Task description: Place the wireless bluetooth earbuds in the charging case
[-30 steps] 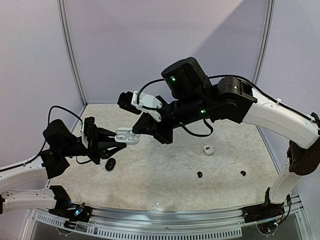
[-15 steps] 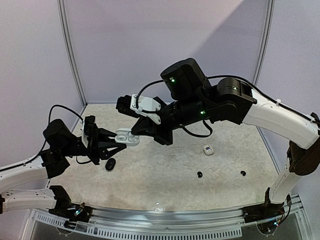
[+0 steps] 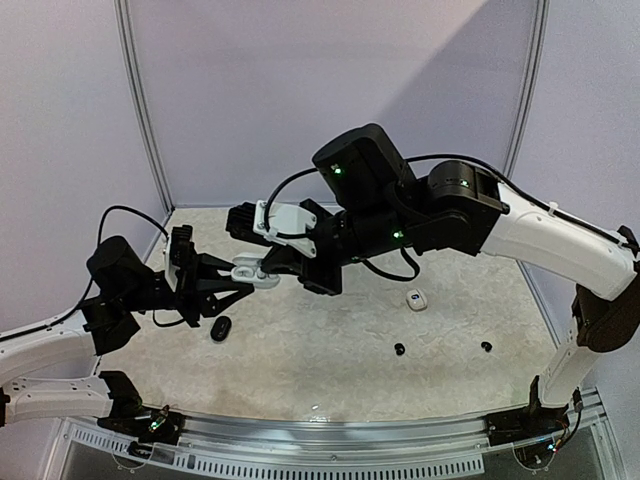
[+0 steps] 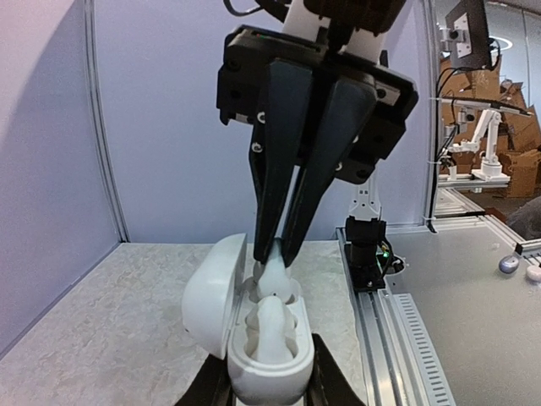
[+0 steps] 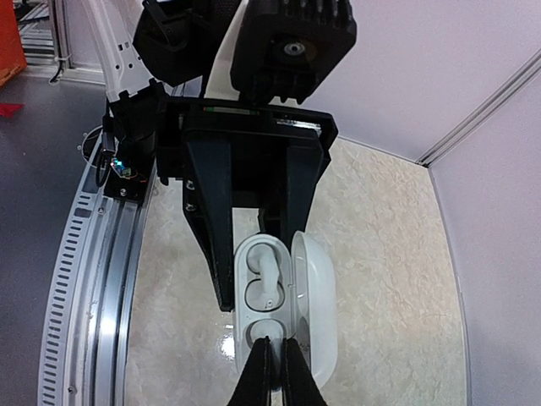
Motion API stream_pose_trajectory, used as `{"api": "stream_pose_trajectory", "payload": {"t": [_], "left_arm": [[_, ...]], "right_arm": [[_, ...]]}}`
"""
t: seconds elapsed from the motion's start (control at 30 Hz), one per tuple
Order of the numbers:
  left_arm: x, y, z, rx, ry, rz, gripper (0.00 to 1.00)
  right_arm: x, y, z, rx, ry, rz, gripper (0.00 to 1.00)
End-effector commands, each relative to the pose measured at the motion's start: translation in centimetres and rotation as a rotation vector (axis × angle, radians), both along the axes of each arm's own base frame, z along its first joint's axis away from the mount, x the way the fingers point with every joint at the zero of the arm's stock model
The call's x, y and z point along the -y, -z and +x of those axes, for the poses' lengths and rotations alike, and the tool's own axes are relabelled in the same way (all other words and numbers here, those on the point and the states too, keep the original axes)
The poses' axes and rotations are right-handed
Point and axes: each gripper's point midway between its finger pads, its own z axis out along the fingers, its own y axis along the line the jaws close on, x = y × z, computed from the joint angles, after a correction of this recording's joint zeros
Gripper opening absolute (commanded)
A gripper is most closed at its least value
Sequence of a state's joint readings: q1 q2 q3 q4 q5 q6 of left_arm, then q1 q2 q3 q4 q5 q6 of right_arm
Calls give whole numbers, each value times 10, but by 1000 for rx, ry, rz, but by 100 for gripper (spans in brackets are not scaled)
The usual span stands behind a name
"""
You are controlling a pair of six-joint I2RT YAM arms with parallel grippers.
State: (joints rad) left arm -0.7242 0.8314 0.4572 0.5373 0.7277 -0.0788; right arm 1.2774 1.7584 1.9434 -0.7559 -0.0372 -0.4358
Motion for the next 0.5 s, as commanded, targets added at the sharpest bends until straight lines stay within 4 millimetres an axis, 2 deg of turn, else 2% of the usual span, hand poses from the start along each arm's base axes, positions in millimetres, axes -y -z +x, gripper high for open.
{"api": "stream_pose_trajectory", "payload": {"t": [0.0,0.3,0.47], "left_arm": [[-3,-28,0,51,-9,-62,0],[-4,-32,0,54,-12,-72,0],[-4,-33,-2,69,-2,-71,0]], "right_arm": [[-7,26,-4,-9,-27,-63,0],[-1,43,-11,-38,-49,-127,0],[4,56,-7,-22,-30,-164,2]]}}
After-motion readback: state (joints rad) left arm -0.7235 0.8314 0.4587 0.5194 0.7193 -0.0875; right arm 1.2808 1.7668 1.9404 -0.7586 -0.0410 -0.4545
